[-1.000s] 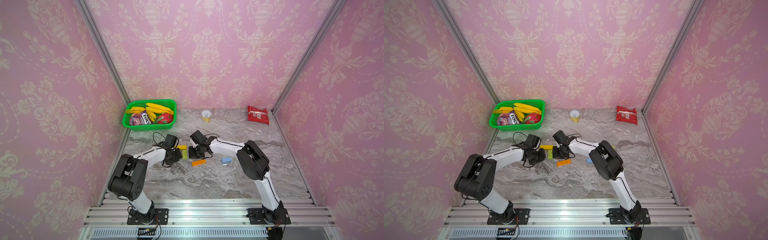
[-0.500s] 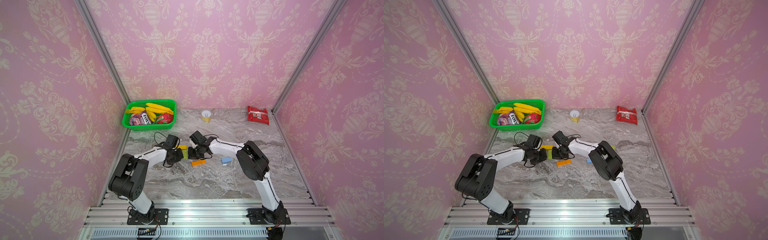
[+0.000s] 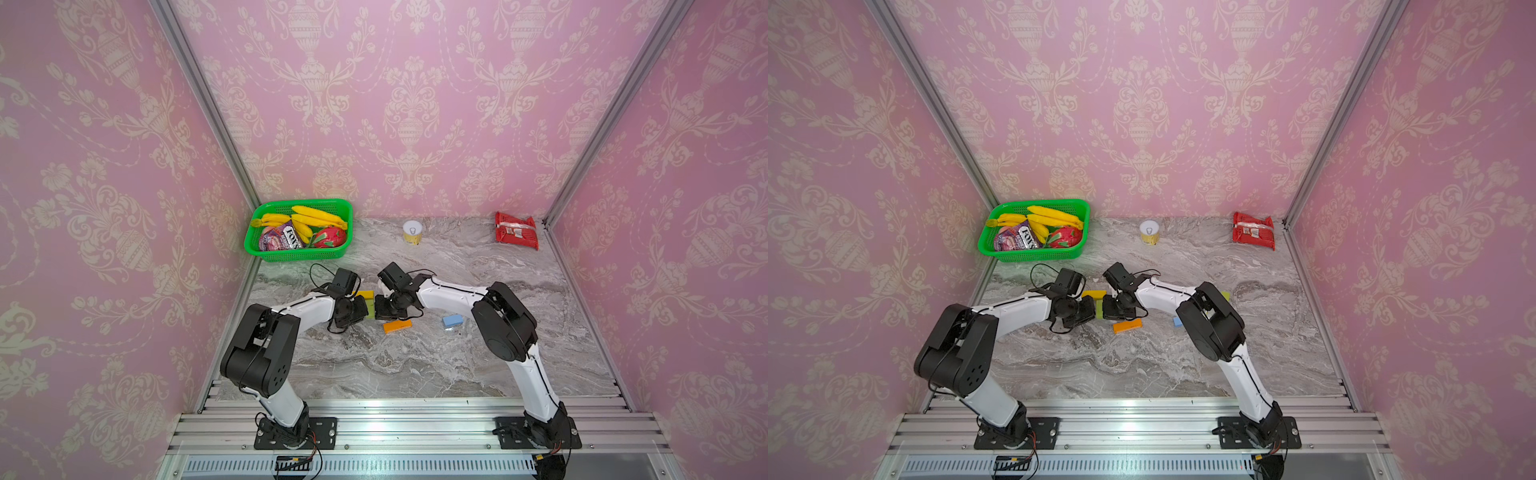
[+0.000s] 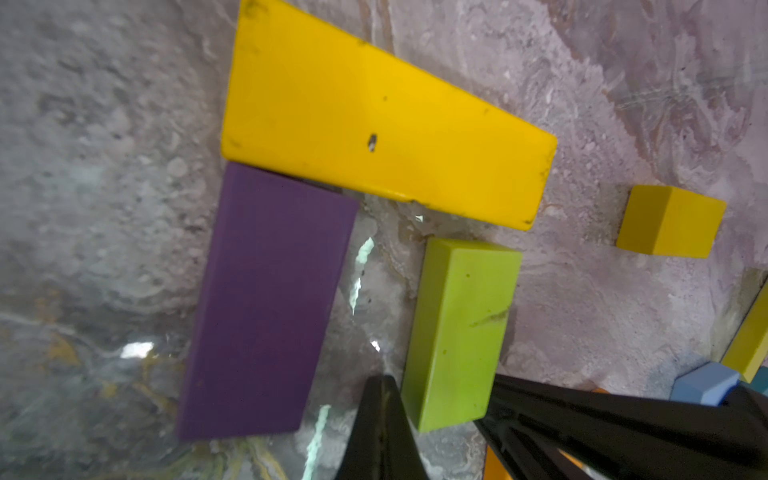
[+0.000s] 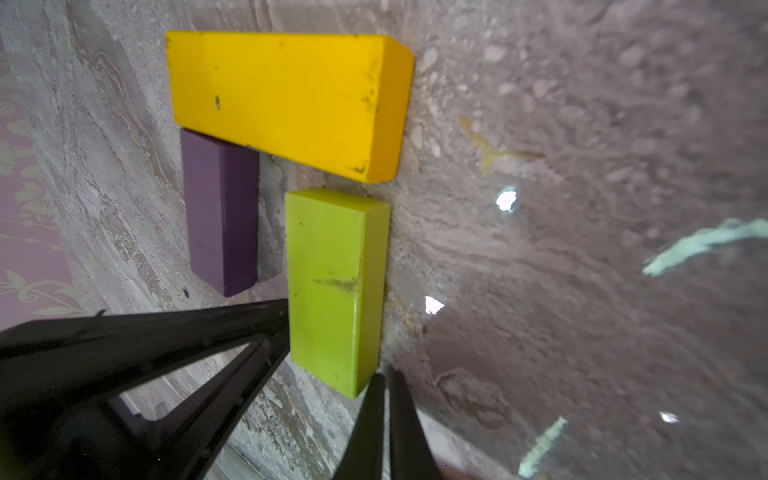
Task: Assemble the letter p with building blocks
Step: Assemble the building block at the center of the board.
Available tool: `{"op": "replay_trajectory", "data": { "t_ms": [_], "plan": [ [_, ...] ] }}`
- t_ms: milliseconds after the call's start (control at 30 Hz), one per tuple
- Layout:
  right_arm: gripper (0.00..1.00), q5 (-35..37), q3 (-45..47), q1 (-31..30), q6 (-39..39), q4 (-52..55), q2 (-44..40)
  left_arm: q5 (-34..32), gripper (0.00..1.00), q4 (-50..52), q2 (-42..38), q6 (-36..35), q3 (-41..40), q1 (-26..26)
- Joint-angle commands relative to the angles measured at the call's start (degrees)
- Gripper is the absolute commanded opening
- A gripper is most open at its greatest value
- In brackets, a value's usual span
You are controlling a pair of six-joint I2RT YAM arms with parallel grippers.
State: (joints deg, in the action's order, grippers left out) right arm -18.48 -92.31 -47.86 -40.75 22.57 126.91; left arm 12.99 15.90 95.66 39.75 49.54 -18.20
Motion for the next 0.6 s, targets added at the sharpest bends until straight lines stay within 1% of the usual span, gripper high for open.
{"op": "replay_trajectory", "data": {
  "t_ms": [0, 167, 567],
  "plan": [
    [0.09, -0.10, -1.32, -0.67, -0.23, 3.08, 2.61, -0.05, 0.00, 0.84, 1.99, 0.16, 1.23, -0.36],
    [0.09, -0.15, -2.72, -0.74, 0.13, 3.79, 3.42, -0.60, 0.00, 1.98, 2.01, -0.13, 2.45, -0.35],
    [0.09, 0.62, -3.15, -0.58, 0.54, 4.76, 3.78, -1.89, 0.00, 3.27, 0.02, -0.45, 1.62, -0.26]
  ]
}}
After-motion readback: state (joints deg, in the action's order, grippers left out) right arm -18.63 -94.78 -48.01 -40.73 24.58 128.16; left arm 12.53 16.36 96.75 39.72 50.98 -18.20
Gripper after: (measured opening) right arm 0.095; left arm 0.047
